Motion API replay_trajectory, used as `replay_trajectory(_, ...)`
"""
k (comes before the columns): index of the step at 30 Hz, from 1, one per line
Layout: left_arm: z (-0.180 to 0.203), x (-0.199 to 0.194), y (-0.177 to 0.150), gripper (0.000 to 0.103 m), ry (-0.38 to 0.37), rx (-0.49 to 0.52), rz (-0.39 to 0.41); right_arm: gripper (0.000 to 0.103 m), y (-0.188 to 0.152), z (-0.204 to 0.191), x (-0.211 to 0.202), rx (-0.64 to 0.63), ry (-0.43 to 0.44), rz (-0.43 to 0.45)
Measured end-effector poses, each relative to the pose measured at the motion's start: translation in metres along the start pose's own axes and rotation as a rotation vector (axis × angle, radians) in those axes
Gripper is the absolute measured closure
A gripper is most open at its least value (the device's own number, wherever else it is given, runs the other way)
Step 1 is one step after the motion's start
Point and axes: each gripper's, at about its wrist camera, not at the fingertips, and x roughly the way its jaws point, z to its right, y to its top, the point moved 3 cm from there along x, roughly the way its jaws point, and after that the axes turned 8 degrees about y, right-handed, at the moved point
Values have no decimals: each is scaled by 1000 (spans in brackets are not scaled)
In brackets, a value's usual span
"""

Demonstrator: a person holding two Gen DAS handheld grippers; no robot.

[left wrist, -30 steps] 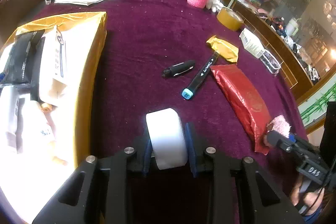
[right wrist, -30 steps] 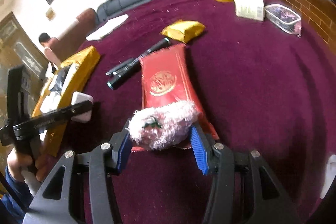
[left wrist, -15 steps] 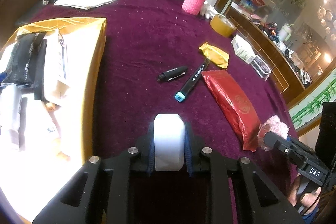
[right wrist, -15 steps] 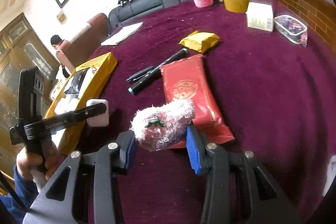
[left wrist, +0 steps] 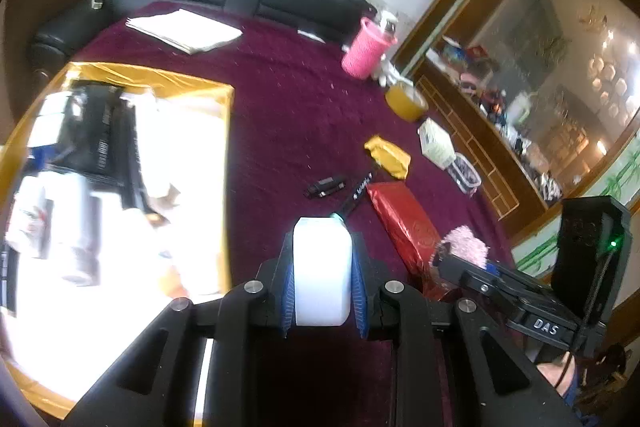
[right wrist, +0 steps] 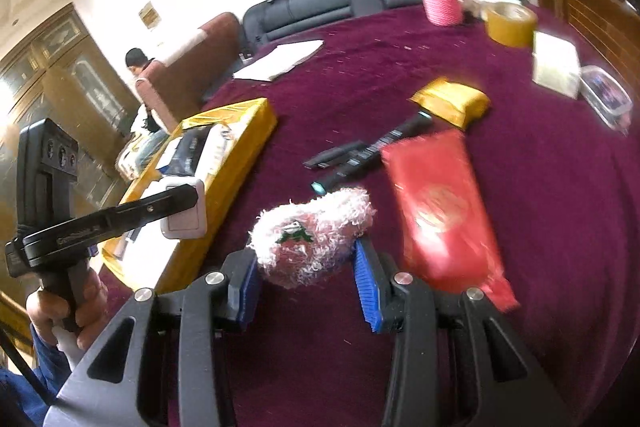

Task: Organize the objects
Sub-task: 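Carry charger plug and pink fluffy ball to the tray and open both tools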

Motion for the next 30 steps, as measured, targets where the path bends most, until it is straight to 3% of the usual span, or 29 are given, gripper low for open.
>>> replay_trajectory(6,-45,-19,8,83,23,-89,47,64,20,-33,25,-53,49,-24)
replay_trajectory(16,-83,2,9,83,38,-187,12,64,71,-94,100,-135,124,-97)
replay_trajectory(25,-87,30,26,83,-4,-230,-39,64,98,-95,198,-119,57,-225)
replay_trajectory(30,-86,48,35,83,3,-248,-45,64,113,-88,227,-117,-5,-256)
